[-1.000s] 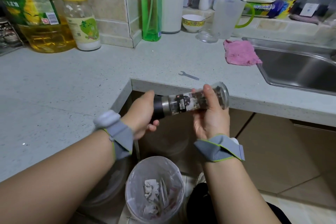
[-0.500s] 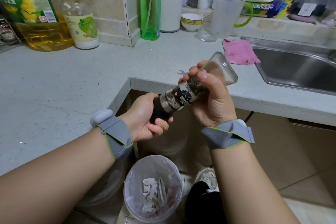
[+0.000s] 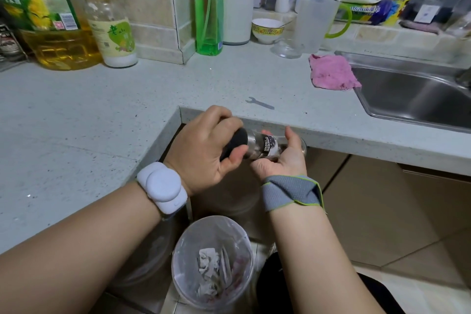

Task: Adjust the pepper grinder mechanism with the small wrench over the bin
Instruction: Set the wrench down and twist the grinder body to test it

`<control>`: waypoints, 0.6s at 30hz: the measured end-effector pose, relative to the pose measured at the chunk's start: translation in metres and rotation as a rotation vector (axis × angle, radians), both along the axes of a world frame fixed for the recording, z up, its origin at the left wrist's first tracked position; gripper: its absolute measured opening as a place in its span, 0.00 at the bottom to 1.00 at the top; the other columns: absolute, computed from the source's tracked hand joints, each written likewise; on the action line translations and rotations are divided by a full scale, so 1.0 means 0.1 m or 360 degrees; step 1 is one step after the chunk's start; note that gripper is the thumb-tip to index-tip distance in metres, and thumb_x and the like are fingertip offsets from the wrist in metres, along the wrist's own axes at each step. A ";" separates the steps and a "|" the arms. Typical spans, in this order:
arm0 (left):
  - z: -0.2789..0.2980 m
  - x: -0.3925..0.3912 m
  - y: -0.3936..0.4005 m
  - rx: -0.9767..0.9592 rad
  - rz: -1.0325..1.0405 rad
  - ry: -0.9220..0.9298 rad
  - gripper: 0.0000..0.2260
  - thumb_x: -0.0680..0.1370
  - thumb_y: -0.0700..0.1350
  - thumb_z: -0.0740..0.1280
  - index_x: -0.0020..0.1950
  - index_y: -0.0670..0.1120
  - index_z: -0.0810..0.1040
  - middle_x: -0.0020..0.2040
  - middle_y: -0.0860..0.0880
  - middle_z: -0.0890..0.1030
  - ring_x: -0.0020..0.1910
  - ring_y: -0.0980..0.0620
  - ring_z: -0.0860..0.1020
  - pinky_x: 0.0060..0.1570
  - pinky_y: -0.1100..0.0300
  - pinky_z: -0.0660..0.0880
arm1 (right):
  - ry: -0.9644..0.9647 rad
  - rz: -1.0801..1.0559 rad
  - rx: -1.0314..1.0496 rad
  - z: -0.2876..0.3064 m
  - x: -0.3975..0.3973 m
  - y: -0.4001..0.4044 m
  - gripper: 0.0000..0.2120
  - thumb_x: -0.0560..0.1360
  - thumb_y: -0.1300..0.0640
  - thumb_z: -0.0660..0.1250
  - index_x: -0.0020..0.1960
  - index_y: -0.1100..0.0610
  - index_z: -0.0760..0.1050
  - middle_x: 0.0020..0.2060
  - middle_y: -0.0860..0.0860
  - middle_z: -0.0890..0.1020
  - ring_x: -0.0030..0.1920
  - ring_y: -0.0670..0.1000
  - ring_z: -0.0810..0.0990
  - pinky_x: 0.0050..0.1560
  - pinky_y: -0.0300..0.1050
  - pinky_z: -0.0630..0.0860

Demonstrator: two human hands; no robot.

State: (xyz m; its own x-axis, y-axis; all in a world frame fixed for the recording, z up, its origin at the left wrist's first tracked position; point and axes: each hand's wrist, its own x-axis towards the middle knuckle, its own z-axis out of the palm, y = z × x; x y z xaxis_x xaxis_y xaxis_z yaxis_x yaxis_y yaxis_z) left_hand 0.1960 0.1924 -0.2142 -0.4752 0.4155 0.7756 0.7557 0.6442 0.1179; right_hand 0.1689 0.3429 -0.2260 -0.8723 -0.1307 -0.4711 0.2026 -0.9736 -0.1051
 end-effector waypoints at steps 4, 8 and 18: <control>-0.03 -0.01 0.00 0.0055 -0.0010 -0.0128 0.16 0.76 0.48 0.60 0.55 0.37 0.75 0.48 0.36 0.77 0.42 0.39 0.77 0.40 0.50 0.74 | -0.0022 -0.0071 -0.0047 -0.07 0.05 0.00 0.13 0.76 0.53 0.66 0.42 0.62 0.71 0.37 0.55 0.74 0.40 0.54 0.76 0.67 0.55 0.70; -0.12 -0.01 0.09 0.0358 0.0026 -0.0368 0.17 0.77 0.49 0.57 0.54 0.36 0.73 0.47 0.44 0.74 0.43 0.52 0.72 0.42 0.62 0.69 | 0.0097 -0.0239 -0.0133 -0.09 0.11 0.04 0.06 0.73 0.60 0.67 0.42 0.60 0.71 0.34 0.53 0.75 0.38 0.51 0.76 0.64 0.50 0.73; -0.14 -0.18 0.16 0.1430 0.0198 -0.1743 0.12 0.83 0.53 0.53 0.44 0.52 0.71 0.40 0.44 0.71 0.28 0.48 0.70 0.20 0.63 0.66 | 0.0759 -0.0306 0.0201 0.07 0.20 0.03 0.08 0.66 0.70 0.65 0.33 0.60 0.77 0.34 0.53 0.80 0.37 0.52 0.81 0.50 0.47 0.77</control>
State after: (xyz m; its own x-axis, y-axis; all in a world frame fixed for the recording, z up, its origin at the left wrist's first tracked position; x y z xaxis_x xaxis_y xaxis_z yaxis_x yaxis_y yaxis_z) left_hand 0.1775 0.2084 -0.2286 -0.9944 -0.1018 -0.0285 -0.0380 0.0924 0.9950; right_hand 0.1890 0.3462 -0.2194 -0.9962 0.0848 -0.0181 -0.0772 -0.9623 -0.2608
